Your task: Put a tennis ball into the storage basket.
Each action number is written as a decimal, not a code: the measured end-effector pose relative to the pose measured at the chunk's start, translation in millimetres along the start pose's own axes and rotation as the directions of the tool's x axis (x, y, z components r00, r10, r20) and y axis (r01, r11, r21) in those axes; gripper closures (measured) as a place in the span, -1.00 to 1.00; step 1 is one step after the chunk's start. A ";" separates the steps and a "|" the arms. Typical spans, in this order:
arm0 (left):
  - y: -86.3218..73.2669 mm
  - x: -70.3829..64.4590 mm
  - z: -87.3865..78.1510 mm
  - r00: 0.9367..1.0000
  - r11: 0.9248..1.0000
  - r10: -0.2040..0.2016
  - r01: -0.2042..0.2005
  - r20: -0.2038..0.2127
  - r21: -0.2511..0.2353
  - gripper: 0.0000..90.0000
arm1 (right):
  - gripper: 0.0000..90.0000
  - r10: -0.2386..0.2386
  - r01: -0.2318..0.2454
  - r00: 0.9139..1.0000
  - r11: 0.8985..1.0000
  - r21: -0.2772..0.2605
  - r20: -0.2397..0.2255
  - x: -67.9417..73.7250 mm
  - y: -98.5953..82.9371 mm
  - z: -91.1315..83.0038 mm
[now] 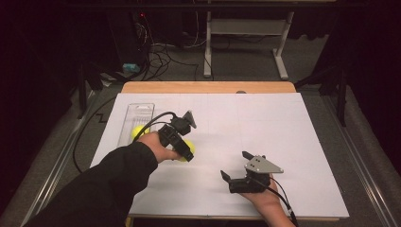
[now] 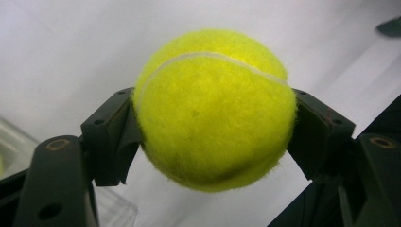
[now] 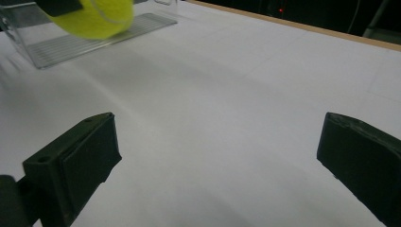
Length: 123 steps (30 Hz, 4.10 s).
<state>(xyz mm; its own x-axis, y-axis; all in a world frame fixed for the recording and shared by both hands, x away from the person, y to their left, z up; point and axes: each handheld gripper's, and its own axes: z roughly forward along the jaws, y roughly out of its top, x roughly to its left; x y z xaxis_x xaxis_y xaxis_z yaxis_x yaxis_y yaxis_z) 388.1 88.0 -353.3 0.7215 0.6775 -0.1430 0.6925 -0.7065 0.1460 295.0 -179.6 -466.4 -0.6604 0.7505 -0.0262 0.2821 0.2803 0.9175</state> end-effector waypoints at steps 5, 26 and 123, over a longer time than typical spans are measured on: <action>-9.3 11.8 -7.9 1.000 1.000 -0.023 0.023 -0.010 -0.010 -0.41 | -1.00 0.009 -0.009 0.999 1.000 -0.007 0.051 -16.2 -5.0 -13.7; -67.5 72.0 -46.2 0.982 0.985 -0.173 0.171 -0.078 -0.025 -0.41 | -1.00 0.058 -0.059 0.979 0.998 -0.003 0.194 -65.7 -29.9 -67.6; -56.4 -17.5 89.3 0.998 0.875 0.009 0.020 0.057 -0.484 -1.00 | -1.00 0.060 -0.050 0.981 0.997 -0.057 0.185 -62.2 -25.9 -84.6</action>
<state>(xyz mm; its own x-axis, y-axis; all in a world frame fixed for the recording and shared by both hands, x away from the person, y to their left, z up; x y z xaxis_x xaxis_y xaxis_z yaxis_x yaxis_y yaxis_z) 336.2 97.8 -446.4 0.7261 0.6586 -0.1977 0.6215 -0.5056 0.5985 269.9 -284.2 -455.0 -0.5023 0.8636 -0.0444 0.2746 0.2080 0.9388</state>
